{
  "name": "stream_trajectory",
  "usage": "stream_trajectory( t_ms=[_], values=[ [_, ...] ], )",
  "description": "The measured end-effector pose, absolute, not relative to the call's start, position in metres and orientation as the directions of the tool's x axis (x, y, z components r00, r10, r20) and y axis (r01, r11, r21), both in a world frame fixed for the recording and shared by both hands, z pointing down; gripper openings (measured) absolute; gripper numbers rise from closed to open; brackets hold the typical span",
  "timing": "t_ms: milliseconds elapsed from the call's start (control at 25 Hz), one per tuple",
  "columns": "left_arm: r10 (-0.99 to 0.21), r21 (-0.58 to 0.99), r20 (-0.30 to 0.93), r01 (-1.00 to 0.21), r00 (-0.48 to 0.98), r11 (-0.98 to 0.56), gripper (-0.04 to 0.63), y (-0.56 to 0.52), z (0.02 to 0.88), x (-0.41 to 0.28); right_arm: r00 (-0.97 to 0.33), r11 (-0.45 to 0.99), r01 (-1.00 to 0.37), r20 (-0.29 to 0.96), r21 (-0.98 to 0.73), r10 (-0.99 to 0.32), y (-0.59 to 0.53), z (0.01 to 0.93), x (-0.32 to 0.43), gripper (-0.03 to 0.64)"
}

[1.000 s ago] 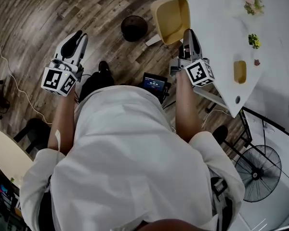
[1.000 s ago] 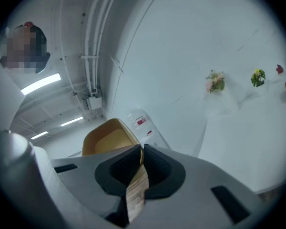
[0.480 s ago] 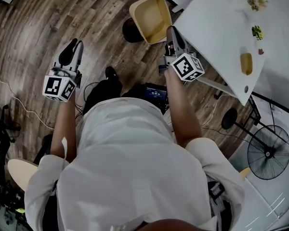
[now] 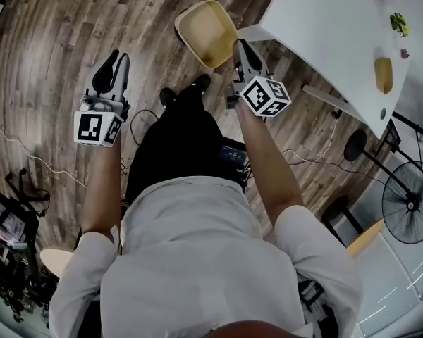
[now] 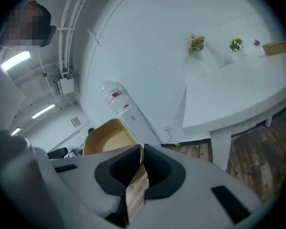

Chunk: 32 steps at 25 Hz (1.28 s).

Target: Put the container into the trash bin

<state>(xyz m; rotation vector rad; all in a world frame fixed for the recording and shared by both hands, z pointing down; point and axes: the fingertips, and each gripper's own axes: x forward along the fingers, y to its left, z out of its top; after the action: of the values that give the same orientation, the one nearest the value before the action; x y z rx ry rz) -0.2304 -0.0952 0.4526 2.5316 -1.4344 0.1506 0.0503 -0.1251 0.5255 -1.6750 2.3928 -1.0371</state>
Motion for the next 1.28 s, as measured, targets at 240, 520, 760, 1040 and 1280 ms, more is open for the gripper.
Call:
stream_trajectory(
  t_ms=[240, 520, 760, 1040, 1280],
  values=[
    [-0.797, 0.208, 0.264, -0.839, 0.543, -0.503, 0.078, -0.111, 0.531, -0.192, -0.382, 0.117, -0.841, 0.426, -0.529, -0.820, -0.138, 0.626, 0.069, 0.044],
    [-0.757, 0.264, 0.330, -0.825, 0.564, -0.500, 0.078, -0.128, 0.617, -0.173, -0.393, 0.072, -0.835, 0.499, -0.546, -0.772, -0.162, 0.734, 0.067, 0.044],
    [-0.735, 0.280, 0.361, -0.818, 0.574, -0.502, 0.077, -0.145, 0.681, -0.165, -0.373, 0.047, -0.857, 0.555, -0.513, -0.744, -0.191, 0.816, 0.062, 0.044],
    [-0.715, 0.300, 0.380, -0.809, 0.587, -0.505, 0.077, -0.158, 0.735, -0.155, -0.350, 0.016, -0.867, 0.587, -0.498, -0.730, -0.216, 0.887, 0.053, 0.044],
    [-0.687, 0.318, 0.393, -0.791, 0.612, -0.523, 0.077, -0.159, 0.774, -0.142, -0.284, -0.047, -0.893, 0.641, -0.448, -0.713, -0.211, 0.955, 0.070, 0.044]
  ],
)
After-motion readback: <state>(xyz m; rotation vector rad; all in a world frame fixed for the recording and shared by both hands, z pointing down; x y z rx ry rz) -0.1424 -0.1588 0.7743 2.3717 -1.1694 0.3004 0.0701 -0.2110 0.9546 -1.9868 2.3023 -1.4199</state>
